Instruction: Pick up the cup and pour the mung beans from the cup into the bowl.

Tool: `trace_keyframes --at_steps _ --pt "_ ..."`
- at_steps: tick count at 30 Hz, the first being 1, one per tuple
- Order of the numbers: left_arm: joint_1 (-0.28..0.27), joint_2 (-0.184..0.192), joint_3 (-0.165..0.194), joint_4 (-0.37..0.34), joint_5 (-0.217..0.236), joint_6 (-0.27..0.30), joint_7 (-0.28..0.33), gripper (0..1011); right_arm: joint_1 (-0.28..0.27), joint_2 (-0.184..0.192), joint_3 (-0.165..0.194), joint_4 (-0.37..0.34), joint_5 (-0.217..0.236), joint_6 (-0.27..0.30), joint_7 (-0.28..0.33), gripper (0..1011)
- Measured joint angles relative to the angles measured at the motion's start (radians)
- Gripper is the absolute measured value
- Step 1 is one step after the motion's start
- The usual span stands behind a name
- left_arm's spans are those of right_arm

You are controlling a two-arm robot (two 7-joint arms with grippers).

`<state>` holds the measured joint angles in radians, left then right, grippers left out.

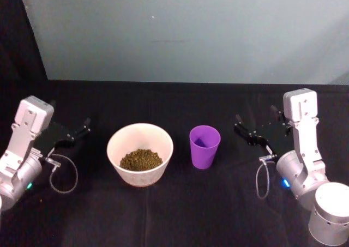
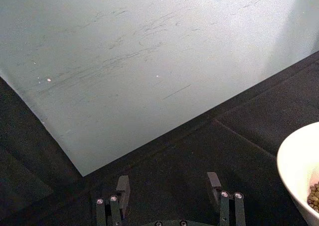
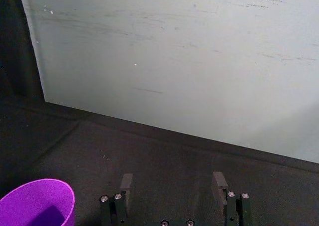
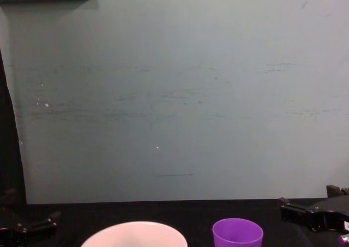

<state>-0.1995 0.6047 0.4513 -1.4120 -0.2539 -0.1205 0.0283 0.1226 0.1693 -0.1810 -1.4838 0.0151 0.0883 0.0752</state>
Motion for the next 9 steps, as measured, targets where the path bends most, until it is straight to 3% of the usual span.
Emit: trace_keyframes --at_steps 9 --pt "0.0 0.0 0.0 0.0 0.0 0.0 0.0 1011 0.0 0.0 0.0 0.0 0.0 0.0 0.0 1003"
